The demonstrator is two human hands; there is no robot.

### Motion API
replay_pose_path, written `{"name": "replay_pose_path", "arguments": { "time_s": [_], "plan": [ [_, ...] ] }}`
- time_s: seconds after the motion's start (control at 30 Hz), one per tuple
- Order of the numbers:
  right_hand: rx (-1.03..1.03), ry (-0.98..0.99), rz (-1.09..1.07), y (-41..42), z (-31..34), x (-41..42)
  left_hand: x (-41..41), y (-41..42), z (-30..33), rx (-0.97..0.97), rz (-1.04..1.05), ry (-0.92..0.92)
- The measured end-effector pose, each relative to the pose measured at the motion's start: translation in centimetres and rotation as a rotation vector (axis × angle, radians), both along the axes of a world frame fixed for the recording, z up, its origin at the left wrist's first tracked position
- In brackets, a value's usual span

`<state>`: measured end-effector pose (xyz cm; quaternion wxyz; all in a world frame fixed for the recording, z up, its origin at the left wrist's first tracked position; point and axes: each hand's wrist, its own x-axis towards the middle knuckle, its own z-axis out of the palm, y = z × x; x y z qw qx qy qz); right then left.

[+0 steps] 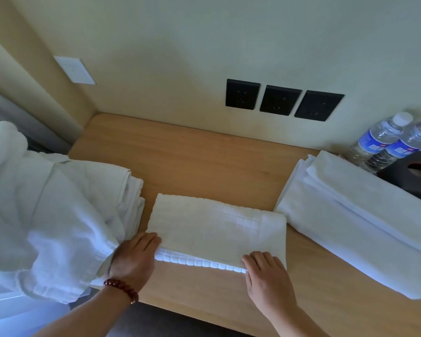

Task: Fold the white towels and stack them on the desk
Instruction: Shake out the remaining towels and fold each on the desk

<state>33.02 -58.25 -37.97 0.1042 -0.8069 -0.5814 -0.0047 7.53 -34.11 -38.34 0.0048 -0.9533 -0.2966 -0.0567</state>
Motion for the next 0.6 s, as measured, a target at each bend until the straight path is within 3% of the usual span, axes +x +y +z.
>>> {"name": "replay_pose_path", "arguments": {
  "time_s": [0.17,0.43,0.6],
  "plan": [
    [-0.133,0.100,-0.033,0.2,0.5,-0.5,-1.4,-1.4,-0.7,-0.047,0.034,0.053],
    [-0.092,0.128,-0.199,4.6,2.1,1.2,3.9,-2.6,3.4,-0.032,0.024,-0.224],
    [-0.243,0.209,-0.164,9.8,1.6,-0.4,10.7,-2.2,3.6,-0.146,0.199,0.007]
  ]
}}
